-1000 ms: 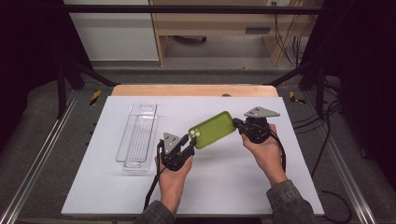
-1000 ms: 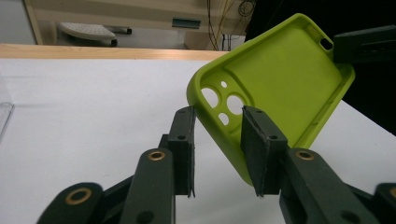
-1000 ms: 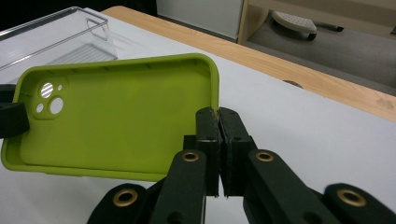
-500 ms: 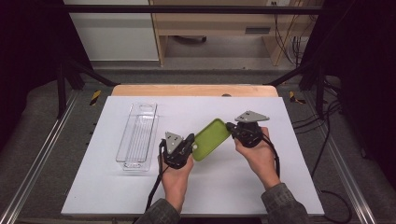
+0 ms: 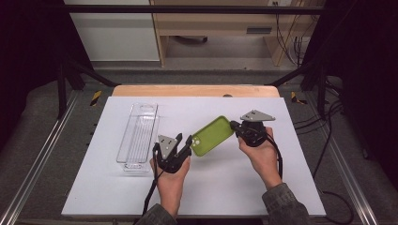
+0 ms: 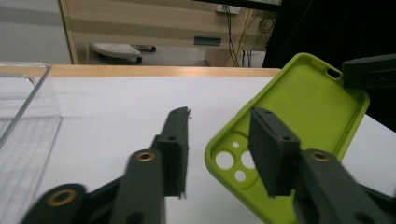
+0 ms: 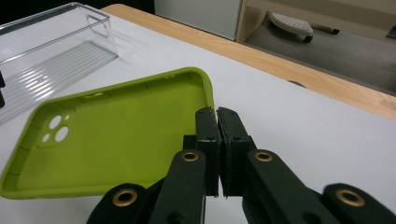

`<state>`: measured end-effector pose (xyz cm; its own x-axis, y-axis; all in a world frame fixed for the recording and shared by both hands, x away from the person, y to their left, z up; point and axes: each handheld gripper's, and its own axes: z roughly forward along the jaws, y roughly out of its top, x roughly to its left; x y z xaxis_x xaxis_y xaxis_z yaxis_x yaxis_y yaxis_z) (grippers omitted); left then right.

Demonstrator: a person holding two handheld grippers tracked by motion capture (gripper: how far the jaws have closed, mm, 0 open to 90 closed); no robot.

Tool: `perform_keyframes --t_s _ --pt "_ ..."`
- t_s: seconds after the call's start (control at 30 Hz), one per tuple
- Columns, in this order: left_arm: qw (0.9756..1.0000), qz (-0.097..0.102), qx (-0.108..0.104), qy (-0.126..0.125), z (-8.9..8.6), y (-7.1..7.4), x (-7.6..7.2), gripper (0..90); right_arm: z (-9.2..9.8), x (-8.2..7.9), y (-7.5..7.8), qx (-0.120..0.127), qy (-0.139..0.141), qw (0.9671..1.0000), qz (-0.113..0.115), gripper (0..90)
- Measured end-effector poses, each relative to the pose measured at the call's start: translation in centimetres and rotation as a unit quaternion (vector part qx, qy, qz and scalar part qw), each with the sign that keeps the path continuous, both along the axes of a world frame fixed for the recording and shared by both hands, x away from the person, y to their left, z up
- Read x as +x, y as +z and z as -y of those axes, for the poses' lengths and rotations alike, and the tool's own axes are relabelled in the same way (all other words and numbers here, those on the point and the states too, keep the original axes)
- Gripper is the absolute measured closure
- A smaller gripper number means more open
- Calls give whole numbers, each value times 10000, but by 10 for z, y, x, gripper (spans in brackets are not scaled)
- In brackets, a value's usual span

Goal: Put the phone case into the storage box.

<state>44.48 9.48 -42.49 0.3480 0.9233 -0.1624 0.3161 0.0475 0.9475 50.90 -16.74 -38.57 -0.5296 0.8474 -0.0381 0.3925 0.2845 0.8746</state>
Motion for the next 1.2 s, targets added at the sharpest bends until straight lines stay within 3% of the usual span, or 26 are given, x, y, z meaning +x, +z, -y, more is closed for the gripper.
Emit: perform_keyframes --t_s 0.2,0.4,0.57,0.63,0.7,0.87,1.1,1.2 --pt "9999 -132 -90 26 0 -4 0 460 0 -2 3 106 -14 9999 107 882" --pt "9980 -506 -323 -197 1 -12 6 392 3 -4 7 152 -30 9997 196 882" --pt "9920 -910 -690 -530 4 -20 10 359 3 -5 8 178 -34 9996 234 882" --pt "9905 -958 -784 -602 5 -21 11 372 3 -5 9 165 -24 9996 236 882" --pt "9867 -1059 -969 -765 5 -22 12 456 2 -5 9 182 -26 9996 231 882" --pt "9792 -1235 -1434 -726 -1 -23 14 550 1 -4 7 151 -39 9997 202 881" --pt "9792 -1071 -1624 -577 -10 -17 12 757 0 -3 3 68 -54 9999 128 880" --pt "9802 -994 -1636 -499 -12 -15 11 793 -1 -3 2 64 -37 9999 111 879"
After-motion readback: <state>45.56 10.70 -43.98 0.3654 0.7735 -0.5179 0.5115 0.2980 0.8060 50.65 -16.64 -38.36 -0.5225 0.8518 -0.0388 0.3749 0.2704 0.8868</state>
